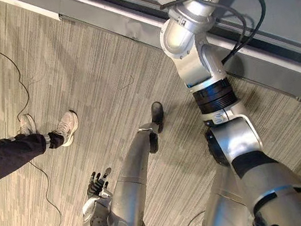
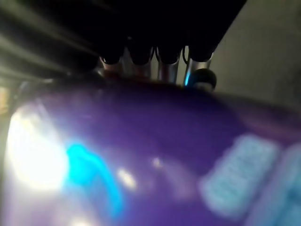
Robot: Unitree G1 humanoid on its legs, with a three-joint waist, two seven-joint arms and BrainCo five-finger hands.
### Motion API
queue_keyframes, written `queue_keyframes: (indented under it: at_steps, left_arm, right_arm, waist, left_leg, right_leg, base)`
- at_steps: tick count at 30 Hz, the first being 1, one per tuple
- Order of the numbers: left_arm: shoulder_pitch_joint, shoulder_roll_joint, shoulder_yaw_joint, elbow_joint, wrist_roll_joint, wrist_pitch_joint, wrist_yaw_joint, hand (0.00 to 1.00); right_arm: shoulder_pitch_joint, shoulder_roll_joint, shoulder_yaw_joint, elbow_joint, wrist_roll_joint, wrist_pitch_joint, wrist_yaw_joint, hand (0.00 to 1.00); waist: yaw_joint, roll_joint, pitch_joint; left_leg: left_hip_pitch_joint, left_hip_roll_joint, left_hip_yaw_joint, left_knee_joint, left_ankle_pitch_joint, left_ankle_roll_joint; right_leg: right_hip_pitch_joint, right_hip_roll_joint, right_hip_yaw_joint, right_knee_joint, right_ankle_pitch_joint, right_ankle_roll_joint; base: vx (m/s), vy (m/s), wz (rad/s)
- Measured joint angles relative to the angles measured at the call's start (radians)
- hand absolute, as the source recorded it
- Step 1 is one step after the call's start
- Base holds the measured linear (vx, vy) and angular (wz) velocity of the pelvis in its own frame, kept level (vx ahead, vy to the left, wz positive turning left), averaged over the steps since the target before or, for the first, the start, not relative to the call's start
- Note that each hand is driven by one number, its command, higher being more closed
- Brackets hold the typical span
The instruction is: Put the gum and the chips on the shelf.
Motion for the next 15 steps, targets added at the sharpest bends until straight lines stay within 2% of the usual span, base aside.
queue_keyframes:
  at_steps: [5, 15]
  left_arm:
    - [0.003, 0.013, -0.018, -0.004, 0.000, 0.000, -0.007, 0.00]
    - [0.021, 0.022, -0.036, -0.004, -0.001, -0.008, -0.018, 0.00]
  right_arm:
    - [-0.021, -0.043, 0.013, 0.022, 0.065, 0.001, -0.012, 1.00]
    - [-0.048, -0.091, 0.017, 0.102, 0.079, 0.001, -0.028, 1.00]
  waist:
    - [0.011, 0.000, 0.000]
    - [0.028, 0.000, 0.000]
  left_leg:
    - [-0.029, -0.002, -0.004, 0.017, 0.000, 0.000]
    - [-0.070, -0.004, -0.018, 0.045, -0.001, 0.000]
  right_leg:
    - [-0.024, -0.003, -0.002, 0.012, 0.000, 0.000]
    - [-0.052, -0.005, -0.008, 0.031, -0.001, -0.002]
  base:
    - [0.00, -0.004, 0.01]
    - [0.00, -0.001, 0.00]
